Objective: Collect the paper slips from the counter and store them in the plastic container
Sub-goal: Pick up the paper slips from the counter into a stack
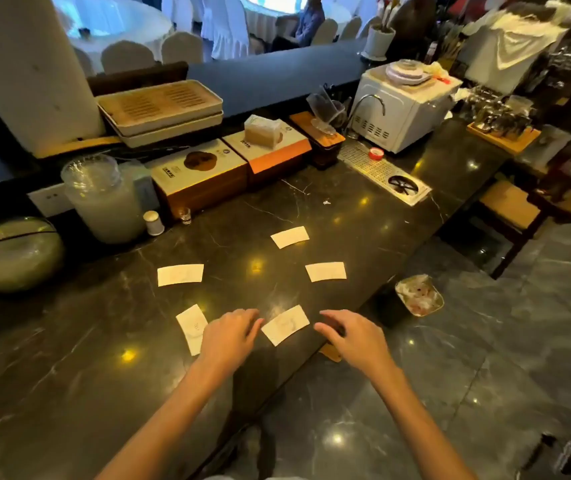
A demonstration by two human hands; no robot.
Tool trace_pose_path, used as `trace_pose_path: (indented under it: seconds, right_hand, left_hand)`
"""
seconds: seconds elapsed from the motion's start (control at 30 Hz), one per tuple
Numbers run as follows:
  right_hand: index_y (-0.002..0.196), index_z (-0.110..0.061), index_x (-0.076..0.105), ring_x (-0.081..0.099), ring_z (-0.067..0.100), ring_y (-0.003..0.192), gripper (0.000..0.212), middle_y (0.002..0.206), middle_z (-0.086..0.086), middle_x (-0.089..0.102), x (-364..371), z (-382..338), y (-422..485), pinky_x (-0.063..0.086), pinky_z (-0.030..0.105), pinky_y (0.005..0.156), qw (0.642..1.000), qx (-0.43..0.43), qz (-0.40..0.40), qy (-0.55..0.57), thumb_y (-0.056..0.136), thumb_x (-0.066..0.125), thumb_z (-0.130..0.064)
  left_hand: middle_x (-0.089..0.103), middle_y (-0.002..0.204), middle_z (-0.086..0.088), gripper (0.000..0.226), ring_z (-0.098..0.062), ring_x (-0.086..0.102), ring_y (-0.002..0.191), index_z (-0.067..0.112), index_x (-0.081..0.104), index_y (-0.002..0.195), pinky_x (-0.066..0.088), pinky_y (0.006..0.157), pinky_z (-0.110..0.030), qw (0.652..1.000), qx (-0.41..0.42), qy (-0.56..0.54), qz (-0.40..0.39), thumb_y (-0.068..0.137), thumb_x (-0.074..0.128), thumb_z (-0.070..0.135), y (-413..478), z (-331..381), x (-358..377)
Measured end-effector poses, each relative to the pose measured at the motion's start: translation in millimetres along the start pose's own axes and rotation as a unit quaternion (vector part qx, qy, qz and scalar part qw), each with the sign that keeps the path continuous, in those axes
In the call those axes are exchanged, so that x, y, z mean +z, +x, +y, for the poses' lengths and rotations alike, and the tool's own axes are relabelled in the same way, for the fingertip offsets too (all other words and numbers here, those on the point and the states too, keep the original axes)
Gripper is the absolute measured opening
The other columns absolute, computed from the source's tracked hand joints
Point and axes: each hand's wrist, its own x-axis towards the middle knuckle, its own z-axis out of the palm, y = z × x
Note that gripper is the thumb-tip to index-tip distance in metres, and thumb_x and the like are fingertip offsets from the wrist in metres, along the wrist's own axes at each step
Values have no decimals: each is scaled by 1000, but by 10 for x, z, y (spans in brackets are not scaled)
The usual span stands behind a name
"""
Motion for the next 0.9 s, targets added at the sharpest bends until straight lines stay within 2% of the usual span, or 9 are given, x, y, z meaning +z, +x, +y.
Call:
trace_pose_path:
  seconds: [0.23, 0.33, 0.4, 0.5, 0.63, 0.8, 0.9]
  right_hand:
    - [126, -34, 61, 65, 16, 110, 47, 121, -9, 69, 328, 227, 842, 53, 35, 86, 989, -89, -98, -72, 89, 52, -62]
    - [123, -30, 62, 64, 19, 112, 43, 120, -5, 67, 549, 334, 1159, 51, 36, 85, 973, -140, -153, -104, 91, 54, -57]
    - [128, -28, 58, 59, 21, 118, 45, 128, -3, 61, 697, 377, 1310, 50, 37, 89, 957, -186, -190, -113, 91, 56, -52]
    - [137, -25, 50, 49, 24, 129, 51, 142, -1, 49, 883, 446, 1471, 49, 41, 99, 933, -242, -232, -129, 90, 61, -41]
    - [137, -23, 48, 45, 26, 129, 51, 143, 2, 45, 1021, 565, 1523, 47, 40, 98, 917, -288, -244, -126, 90, 65, -30]
    - [125, -21, 50, 49, 28, 119, 40, 131, 6, 52, 975, 553, 1583, 47, 36, 94, 918, -284, -277, -24, 89, 66, -18]
    - [113, -16, 57, 58, 31, 105, 25, 113, 10, 60, 798, 568, 1716, 49, 41, 89, 879, -350, -316, 68, 90, 54, -5]
  left_hand:
    - [68, 115, 3, 31, -17, 63, 106, 26, 63, 116, 54, 85, -35, 994, -76, 16, -72, 99, 42, 42, 448, -2, 674]
    - [62, 124, 0, 35, -22, 57, 116, 26, 57, 125, 48, 89, -36, 986, -127, 40, -101, 97, 47, 43, 619, 83, 972]
    - [56, 132, -1, 44, -24, 51, 122, 25, 51, 134, 42, 95, -37, 978, -159, 57, -121, 94, 52, 44, 697, 168, 1142]
    - [52, 133, -3, 53, -24, 47, 123, 23, 47, 136, 37, 100, -35, 969, -211, 74, -109, 89, 60, 43, 779, 239, 1357]
    - [53, 126, -4, 50, -24, 48, 119, 19, 51, 126, 39, 97, -31, 958, -266, 60, -87, 82, 69, 37, 783, 368, 1500]
    - [48, 125, -9, 49, -24, 51, 113, 12, 46, 118, 45, 91, -32, 937, -338, -27, -83, 80, 74, 25, 823, 512, 1501]
    - [56, 119, -13, 44, -27, 59, 104, 11, 43, 117, 51, 87, -40, 922, -323, -176, -122, 83, 70, 20, 845, 637, 1381]
